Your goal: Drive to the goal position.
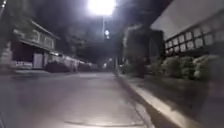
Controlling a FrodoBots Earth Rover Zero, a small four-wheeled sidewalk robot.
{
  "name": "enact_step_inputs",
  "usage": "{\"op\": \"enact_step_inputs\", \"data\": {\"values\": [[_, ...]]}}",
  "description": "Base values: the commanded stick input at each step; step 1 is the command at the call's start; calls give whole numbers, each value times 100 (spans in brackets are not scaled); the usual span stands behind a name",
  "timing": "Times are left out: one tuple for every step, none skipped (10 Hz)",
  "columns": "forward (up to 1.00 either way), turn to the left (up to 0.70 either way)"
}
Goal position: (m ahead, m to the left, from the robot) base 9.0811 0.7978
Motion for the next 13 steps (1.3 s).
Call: {"op": "enact_step_inputs", "data": {"values": [[49, -31], [49, -49], [49, -49], [49, 4], [49, 4], [49, 4], [49, 4], [49, 4], [49, 4], [49, 4], [49, 4], [49, 4], [49, 4]]}}
